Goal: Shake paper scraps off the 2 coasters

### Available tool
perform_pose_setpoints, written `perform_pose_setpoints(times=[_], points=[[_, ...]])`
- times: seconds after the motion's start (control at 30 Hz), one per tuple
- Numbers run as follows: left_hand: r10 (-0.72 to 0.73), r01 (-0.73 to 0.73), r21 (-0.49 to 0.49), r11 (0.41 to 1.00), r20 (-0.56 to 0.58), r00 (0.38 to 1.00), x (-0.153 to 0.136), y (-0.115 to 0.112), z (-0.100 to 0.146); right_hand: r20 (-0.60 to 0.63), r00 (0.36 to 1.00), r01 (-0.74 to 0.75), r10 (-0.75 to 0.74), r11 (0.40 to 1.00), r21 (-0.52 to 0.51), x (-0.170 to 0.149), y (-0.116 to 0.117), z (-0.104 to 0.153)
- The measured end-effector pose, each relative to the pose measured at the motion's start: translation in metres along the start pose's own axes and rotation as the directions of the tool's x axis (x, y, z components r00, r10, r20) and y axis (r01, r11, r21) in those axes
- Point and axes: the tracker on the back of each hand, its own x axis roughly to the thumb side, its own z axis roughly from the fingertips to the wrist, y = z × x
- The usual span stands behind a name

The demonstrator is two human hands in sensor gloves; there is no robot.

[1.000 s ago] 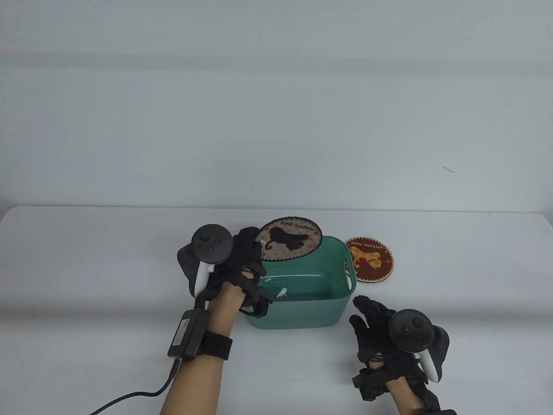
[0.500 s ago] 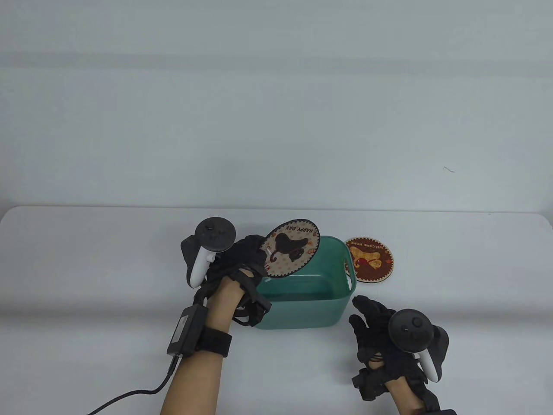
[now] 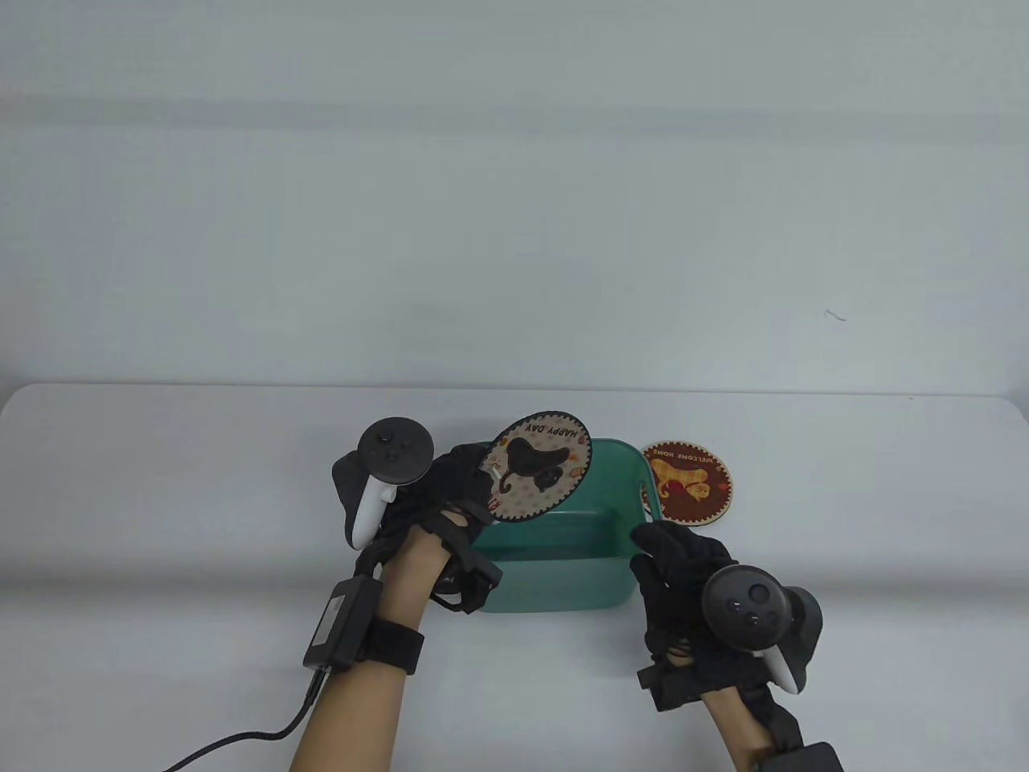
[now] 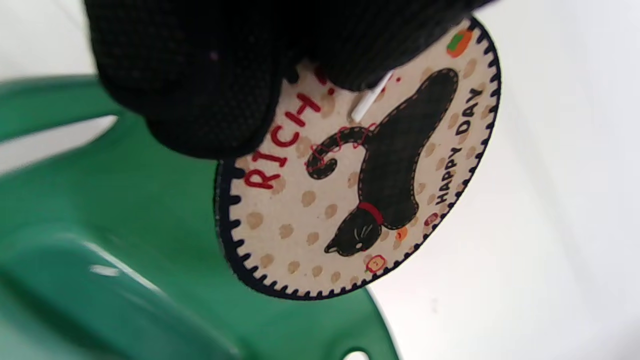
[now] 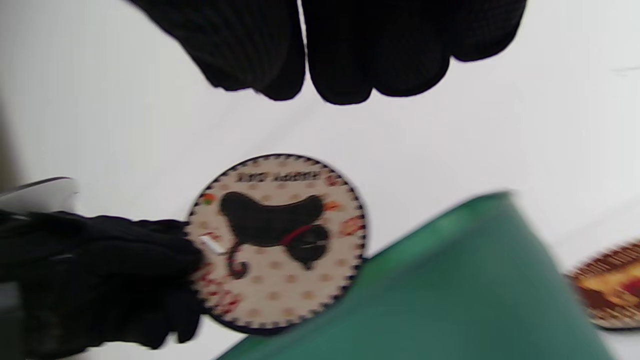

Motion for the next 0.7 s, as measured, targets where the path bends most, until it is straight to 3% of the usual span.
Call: perform_pose_setpoints(times=[0.17, 0.3, 0.57, 0.63, 0.7], points=[[0.032, -0.032, -0.002, 0.999, 0.046, 0.998, 0.003, -0.005, 0.004, 0.073, 0.990, -0.134, 0.124, 0.979, 0.155, 0.042, 0.021, -0.039], [-0.006, 0.007, -0.004, 1.000, 0.059, 0.998, 0.011, -0.007, 0.008, 0.105, 0.976, -0.207, 0.190, 0.960, 0.188, 0.057, 0.037, -0.059], [-0.006, 0.008, -0.018, 1.000, 0.067, 0.998, 0.013, -0.010, 0.008, 0.141, 0.939, -0.340, 0.314, 0.909, 0.241, 0.061, 0.062, -0.074], [-0.018, 0.019, -0.003, 1.000, 0.054, 0.998, 0.012, -0.009, 0.009, 0.140, 0.905, -0.425, 0.401, 0.847, 0.320, 0.056, 0.070, -0.079], [-0.029, 0.028, 0.025, 0.999, 0.037, 0.999, 0.009, -0.004, 0.009, 0.147, 0.819, -0.563, 0.555, 0.725, 0.397, 0.049, 0.075, -0.080]])
